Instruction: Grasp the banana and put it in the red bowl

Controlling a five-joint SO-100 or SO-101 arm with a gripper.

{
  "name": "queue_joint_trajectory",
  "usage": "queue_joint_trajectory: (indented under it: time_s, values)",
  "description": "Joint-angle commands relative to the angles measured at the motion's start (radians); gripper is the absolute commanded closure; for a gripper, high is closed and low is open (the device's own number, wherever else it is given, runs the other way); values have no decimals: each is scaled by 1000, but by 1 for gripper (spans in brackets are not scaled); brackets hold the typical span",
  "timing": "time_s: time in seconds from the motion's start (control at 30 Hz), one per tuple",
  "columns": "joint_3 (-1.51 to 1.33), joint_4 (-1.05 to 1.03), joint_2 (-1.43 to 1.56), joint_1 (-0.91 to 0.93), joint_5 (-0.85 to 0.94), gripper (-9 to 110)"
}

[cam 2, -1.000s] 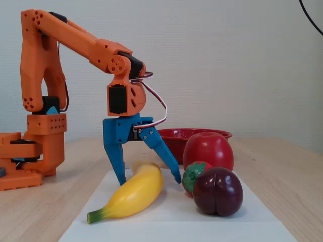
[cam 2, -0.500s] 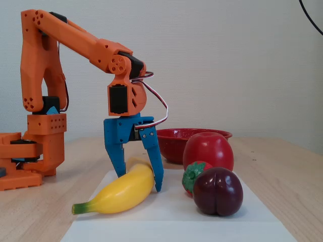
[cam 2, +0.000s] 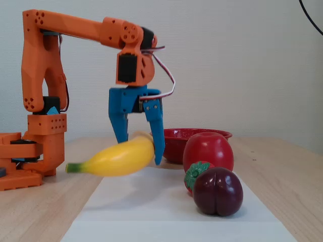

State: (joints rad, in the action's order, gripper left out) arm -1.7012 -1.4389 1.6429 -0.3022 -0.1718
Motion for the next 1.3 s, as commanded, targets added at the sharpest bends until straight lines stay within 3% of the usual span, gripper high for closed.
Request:
queue_joint_trajectory:
  time_s: [0.0,0.3,0.53,1.27]
  values:
    - [169,-77,155,31,32,101]
    - [428,-273,206,101,75,101]
    - [518,-295,239,215,120,101]
    - [572,74,135,779,311,101]
